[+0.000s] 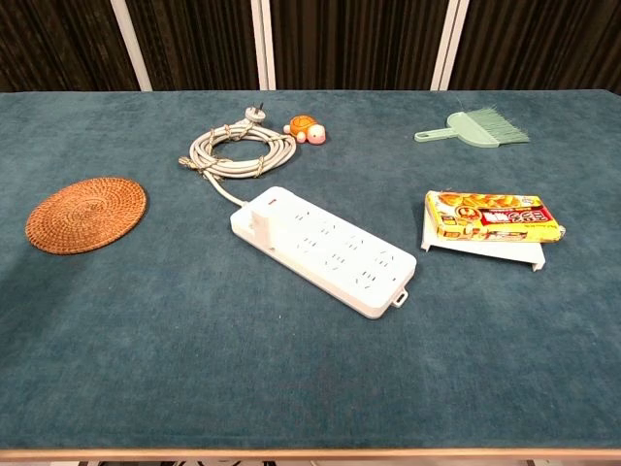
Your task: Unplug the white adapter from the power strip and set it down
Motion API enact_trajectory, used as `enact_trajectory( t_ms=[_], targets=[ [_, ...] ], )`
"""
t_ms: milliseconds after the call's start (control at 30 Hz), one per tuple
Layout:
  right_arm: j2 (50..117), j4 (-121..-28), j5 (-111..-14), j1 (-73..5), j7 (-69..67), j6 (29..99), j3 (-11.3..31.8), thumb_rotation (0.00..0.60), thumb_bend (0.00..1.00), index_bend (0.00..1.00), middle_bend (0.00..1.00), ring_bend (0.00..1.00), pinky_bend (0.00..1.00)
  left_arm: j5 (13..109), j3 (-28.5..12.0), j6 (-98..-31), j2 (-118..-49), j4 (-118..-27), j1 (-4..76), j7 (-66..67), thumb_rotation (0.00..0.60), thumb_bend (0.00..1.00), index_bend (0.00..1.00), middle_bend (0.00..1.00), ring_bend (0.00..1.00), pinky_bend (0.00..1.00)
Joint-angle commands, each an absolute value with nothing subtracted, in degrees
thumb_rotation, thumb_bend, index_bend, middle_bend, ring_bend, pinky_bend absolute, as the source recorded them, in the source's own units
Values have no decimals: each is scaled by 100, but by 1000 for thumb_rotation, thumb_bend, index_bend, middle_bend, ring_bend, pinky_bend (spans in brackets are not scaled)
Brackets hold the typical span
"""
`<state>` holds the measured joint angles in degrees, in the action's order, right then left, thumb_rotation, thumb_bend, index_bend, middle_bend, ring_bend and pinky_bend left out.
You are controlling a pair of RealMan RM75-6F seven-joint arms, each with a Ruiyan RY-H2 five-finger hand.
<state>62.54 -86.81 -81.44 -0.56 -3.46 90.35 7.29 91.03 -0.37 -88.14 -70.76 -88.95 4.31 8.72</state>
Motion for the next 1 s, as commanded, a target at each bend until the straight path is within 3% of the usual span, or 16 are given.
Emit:
enact_trajectory(
  t_ms=[33, 633, 1000],
  targets=[
    [6241, -8680, -8132, -62, -346, 8996, 728, 600, 291, 0, 0, 0, 0, 9120, -38, -8819, -7090, -8897, 438, 872, 600, 0, 0, 0, 0, 0],
    [6296, -8598, -8647, -169, -526, 8947, 546, 600, 290, 0, 0, 0, 0, 9116, -24, -8761, -7118, -8911, 461, 836, 600, 0, 0, 0, 0, 0],
    [6330, -8315, -10014, -911, -475, 8669, 350, 600, 289, 0, 0, 0, 29, 9095, -192, -8317, -7143, -9409, 827, 1465, 600, 0, 0, 0, 0, 0]
  ],
)
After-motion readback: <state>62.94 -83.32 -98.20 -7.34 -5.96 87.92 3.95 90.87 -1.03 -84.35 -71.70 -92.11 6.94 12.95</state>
